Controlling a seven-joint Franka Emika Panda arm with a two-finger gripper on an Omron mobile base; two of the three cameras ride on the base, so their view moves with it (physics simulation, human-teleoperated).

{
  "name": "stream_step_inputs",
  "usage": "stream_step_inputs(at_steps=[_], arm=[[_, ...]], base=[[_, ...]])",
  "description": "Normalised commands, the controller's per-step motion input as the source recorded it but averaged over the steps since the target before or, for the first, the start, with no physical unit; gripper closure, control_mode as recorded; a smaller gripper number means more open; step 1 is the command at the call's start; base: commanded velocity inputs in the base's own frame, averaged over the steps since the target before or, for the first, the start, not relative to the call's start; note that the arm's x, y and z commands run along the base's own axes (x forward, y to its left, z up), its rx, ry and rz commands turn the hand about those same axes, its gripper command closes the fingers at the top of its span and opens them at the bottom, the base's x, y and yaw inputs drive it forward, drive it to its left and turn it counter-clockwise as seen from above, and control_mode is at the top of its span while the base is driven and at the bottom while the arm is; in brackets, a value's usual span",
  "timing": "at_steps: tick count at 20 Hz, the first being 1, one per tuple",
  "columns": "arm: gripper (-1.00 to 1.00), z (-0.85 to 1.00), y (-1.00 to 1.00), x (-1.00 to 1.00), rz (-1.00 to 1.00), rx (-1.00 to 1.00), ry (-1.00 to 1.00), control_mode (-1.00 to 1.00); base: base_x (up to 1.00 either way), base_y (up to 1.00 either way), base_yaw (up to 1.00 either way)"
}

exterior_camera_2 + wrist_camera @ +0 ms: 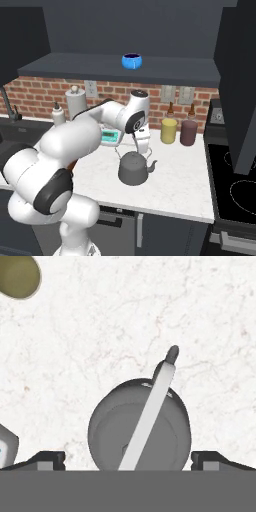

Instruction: Pick the kettle from the counter and place it on the tray. Then pick the mug from the cabinet and place it on the tray. Then close the cabinet doors.

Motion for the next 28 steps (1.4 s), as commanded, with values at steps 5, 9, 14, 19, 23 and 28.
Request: stream_step_inputs(at_steps=[5, 9, 14, 19, 23, 28], arm=[[-1.00, -0.13, 0.00, 0.11, 0.00, 0.00, 0.02, -1.00], [-1.00, -0.03, 0.00, 0.23, 0.00, 0.01, 0.03, -1.00], [-1.00, -0.04, 0.00, 0.29, 0.00, 0.00, 0.06, -1.00], [-1.00, -0.14, 0.00, 0.08, 0.00, 0.00, 0.03, -1.00], [-1.00, -0.25, 0.00, -0.03, 0.00, 0.00, 0.01, -1.00], [-1.00, -0.31, 0.01, -0.12, 0.00, 0.00, 0.01, -1.00]], base=[[0.00, 0.00, 0.00], [0.00, 0.00, 0.00], [0.00, 0.00, 0.00], [0.00, 0.00, 0.00], [0.00, 0.00, 0.00], [0.00, 0.00, 0.00]])
